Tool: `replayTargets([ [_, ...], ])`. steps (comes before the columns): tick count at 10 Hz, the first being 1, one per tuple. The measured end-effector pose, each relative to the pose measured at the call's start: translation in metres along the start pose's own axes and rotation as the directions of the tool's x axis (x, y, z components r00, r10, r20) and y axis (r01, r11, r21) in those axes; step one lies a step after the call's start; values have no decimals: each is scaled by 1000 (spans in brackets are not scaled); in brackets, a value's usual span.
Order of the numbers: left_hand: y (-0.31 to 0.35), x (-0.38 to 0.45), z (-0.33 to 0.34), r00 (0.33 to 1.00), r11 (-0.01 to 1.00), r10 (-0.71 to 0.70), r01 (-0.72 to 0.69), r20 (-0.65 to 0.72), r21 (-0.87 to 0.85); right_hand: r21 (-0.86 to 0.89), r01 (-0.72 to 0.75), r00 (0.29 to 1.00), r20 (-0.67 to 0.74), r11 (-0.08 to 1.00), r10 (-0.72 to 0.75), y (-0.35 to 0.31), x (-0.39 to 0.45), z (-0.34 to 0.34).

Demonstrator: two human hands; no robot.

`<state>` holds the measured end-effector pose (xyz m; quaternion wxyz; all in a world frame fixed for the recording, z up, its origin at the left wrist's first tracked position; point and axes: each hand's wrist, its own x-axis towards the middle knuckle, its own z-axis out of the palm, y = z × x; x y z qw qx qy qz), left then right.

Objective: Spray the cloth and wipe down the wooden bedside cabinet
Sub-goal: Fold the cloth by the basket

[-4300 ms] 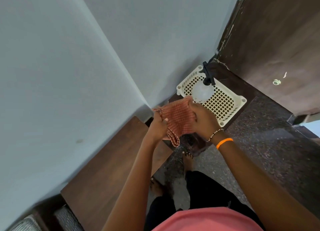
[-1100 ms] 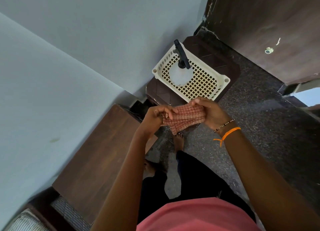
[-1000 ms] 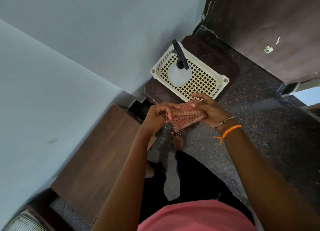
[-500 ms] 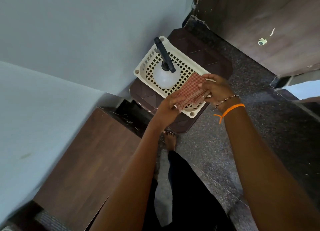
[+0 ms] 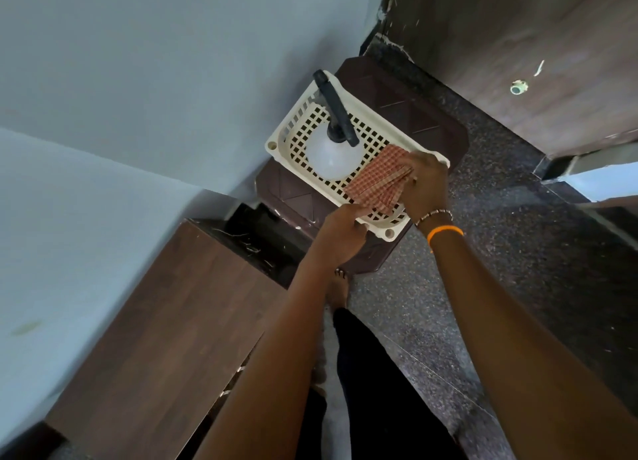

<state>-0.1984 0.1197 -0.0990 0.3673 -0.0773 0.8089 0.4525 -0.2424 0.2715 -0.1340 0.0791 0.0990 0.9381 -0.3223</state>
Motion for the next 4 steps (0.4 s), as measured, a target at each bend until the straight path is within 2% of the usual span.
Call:
replayTargets([
  [1, -18, -26, -10, 997, 996, -15, 7, -80, -93, 66, -36, 999, -38, 997, 39, -15, -29, 8],
  [2, -40, -67, -27, 975, 981, 10, -52, -221, -184, 182, 14, 997, 67, 983, -27, -58, -68, 23],
  [3, -58, -116, -45, 928, 973, 31, -113, -371, -201, 281, 116, 980, 125, 953, -156, -106, -108, 35],
  [4, -76, -180, -75, 802, 952, 42, -213, -596, -219, 421, 209, 948, 133, 883, -288, -178, -156, 42],
])
